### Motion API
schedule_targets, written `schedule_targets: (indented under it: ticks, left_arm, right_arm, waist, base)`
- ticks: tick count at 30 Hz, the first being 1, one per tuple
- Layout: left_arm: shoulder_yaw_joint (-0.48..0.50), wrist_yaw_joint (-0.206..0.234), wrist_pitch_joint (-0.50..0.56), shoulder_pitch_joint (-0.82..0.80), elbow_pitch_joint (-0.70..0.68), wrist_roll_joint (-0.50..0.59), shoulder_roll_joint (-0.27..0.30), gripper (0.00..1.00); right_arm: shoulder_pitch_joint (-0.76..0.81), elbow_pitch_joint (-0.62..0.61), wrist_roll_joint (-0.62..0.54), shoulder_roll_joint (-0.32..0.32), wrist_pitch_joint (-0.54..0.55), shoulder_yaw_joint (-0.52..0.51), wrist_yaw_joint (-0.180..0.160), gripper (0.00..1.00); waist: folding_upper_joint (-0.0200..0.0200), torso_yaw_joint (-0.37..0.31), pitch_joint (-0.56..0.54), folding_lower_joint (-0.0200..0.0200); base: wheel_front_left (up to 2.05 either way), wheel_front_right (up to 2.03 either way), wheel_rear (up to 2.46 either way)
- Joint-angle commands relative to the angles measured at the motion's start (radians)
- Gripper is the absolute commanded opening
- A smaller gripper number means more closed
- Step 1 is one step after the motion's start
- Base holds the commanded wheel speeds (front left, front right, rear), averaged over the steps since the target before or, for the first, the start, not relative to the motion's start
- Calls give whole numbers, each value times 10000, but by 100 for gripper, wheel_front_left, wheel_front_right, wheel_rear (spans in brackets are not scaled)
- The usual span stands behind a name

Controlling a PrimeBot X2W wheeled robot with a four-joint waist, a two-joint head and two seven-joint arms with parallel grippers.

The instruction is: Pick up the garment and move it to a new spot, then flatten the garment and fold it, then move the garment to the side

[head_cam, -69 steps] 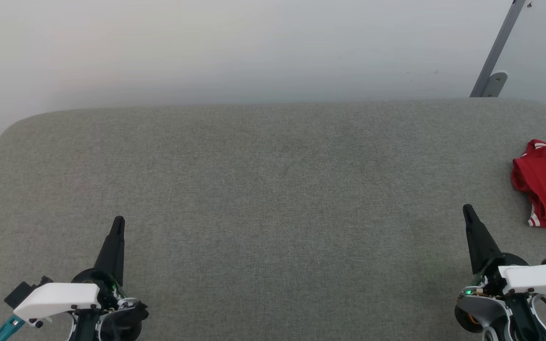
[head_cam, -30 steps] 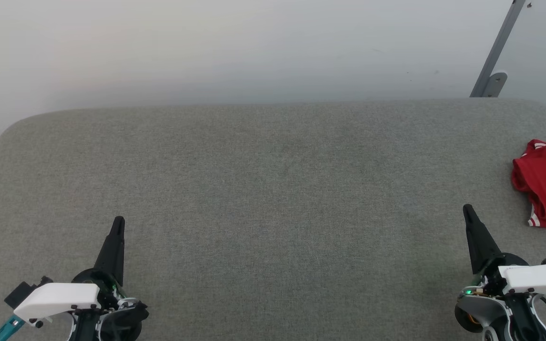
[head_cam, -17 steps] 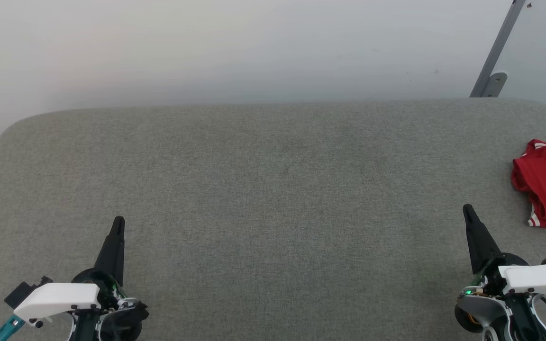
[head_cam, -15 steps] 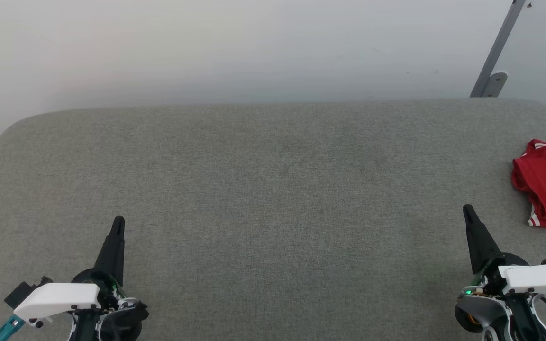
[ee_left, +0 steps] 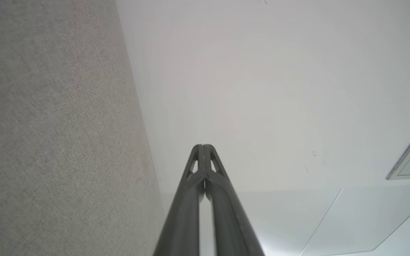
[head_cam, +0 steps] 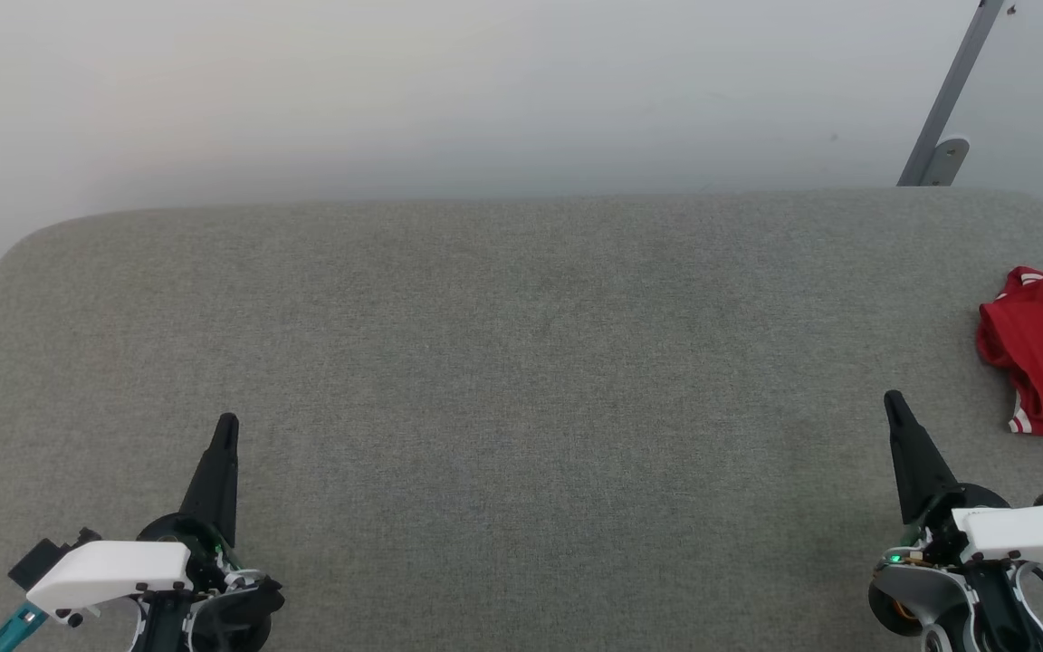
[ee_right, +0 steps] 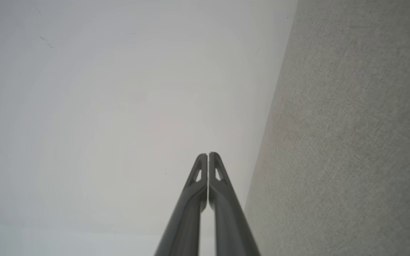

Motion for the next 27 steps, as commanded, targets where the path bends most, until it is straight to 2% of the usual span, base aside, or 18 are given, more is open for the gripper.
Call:
schedule_targets:
  ticks: [1, 27]
  left_arm:
    - [30, -29, 18, -120, -1, -13, 5, 0]
    - [31, -29, 20, -120, -1, -11, 7, 0]
  right_arm:
    - [-48, 18, 40, 19, 11, -1, -3, 0]
    - [-48, 18, 41, 19, 10, 1, -3, 0]
  waist:
    - [0, 0, 0, 0]
    - [0, 0, 0, 0]
  base:
    - [0, 0, 0]
    - [0, 0, 0]
